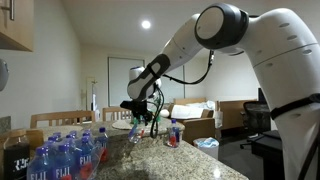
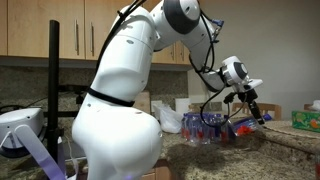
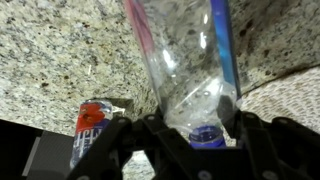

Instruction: Put three bottles of water a step above

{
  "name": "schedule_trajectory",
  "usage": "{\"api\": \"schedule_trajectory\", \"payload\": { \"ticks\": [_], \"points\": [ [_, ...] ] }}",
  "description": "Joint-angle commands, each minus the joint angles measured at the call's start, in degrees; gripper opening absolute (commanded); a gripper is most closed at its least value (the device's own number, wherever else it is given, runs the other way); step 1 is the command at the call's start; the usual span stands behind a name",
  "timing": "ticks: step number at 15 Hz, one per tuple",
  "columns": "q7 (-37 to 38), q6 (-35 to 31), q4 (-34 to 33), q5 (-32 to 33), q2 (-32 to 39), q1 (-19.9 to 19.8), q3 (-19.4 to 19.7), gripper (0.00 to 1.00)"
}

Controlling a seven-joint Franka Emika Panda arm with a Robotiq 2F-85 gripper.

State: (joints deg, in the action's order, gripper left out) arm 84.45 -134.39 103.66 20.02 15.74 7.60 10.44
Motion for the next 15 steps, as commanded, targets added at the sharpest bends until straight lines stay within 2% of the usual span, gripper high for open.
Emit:
{"api": "schedule_trajectory", "payload": {
  "ticks": [1,4,5,6,7,10,11,12,15],
  "points": [
    [0.15,0.22,-0.13,0.38,0.03,-1.18,-1.25,0.53],
    [0.15,0.22,-0.13,0.37,0.09,-1.18,-1.26,0.53],
    [2.27,0.04,-0.17,1.52,0.04,-0.72,-0.78,0.28],
    [6.63,0.21,0.19,4.70,-0.91,0.53,0.30,0.28],
    [12.21,-0.52,1.30,10.57,-2.94,2.39,1.46,0.28],
    [23.61,4.06,1.52,24.91,-7.13,5.31,0.12,0.28],
    [26.89,6.17,1.33,29.56,-8.14,8.40,0.97,0.28],
    [30.04,9.15,0.35,34.57,-8.59,7.01,-2.84,0.28],
    [37.81,16.93,-1.01,46.00,-10.28,7.49,-8.22,0.28]
  ]
}}
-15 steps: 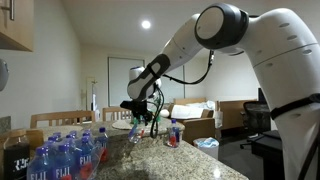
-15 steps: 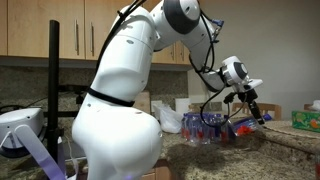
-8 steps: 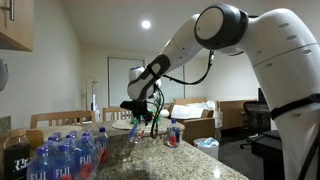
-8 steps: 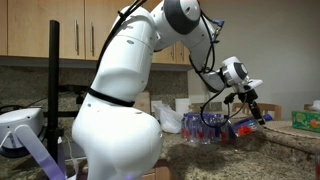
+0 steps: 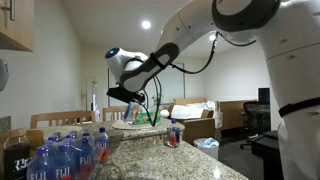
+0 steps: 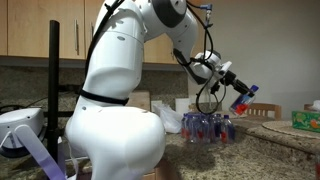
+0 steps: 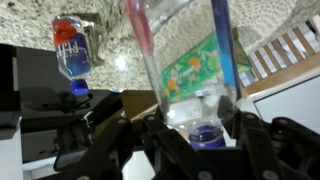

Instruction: Put three bottles of water a step above

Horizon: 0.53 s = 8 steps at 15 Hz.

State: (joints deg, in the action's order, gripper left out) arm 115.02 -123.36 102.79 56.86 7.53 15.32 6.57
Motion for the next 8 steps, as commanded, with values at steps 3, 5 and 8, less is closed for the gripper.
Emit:
{"api": "schedule_trajectory", "payload": {
  "ticks": [3,5,8],
  "points": [
    [11.60,13.16,-4.95,17.93,0.92,-1.00,-8.13,0.28],
    [14.36,17.68,-8.51,22.52,3.84,-1.56,-8.99,0.28],
    [17.86,24.21,-14.17,27.82,9.47,-2.17,-8.66,0.28]
  ]
}}
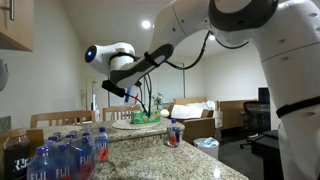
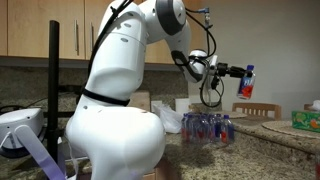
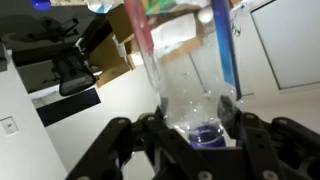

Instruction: Put three bottles of water a step above

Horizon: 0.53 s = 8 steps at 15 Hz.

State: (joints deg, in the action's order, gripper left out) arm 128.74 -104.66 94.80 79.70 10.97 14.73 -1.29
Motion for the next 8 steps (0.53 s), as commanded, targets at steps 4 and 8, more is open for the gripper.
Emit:
{"api": "schedule_trajectory", "payload": {
  "ticks": [4,8],
  "points": [
    [11.01,14.73,-12.09,9.73,13.99,-1.63,-0.05,0.28],
    [15.80,25.23,-17.86,12.71,22.62,-1.18,1.10,0.28]
  ]
}}
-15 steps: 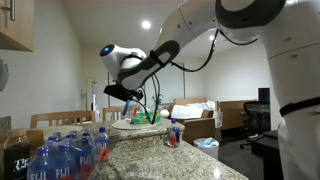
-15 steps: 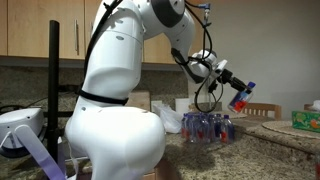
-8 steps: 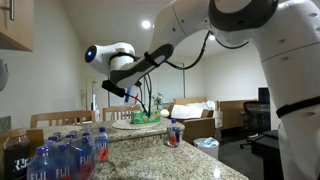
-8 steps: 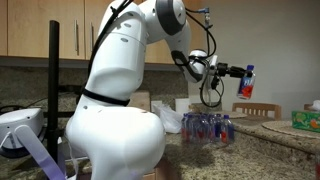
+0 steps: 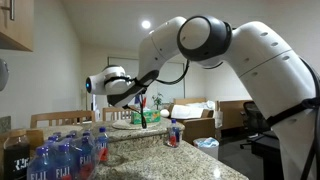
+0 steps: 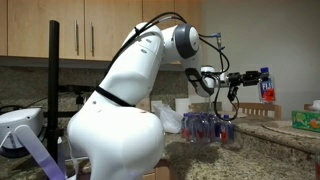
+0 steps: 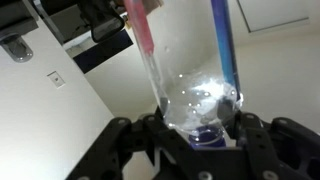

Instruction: Put three bottles of water a step above

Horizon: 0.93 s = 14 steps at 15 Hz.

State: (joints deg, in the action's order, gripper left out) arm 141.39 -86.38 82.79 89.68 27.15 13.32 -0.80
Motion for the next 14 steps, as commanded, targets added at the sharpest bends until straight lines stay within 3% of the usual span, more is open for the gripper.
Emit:
{"api": "schedule_trajectory", "payload": {
  "ticks": [1,5,8,10,14],
  "points": [
    [3.50,9.65,-7.52,3.45,8.94,0.31,1.00,0.28],
    [-2.61,19.42,-15.23,7.25,17.52,1.32,2.91,0.28],
    [-12.00,20.88,-17.98,11.51,20.69,1.26,4.03,0.28],
    [-17.25,13.52,-17.53,11.82,19.97,-0.60,2.06,0.28],
    [-20.80,0.35,-18.85,9.61,21.15,-2.93,-0.18,0.28]
  ]
}}
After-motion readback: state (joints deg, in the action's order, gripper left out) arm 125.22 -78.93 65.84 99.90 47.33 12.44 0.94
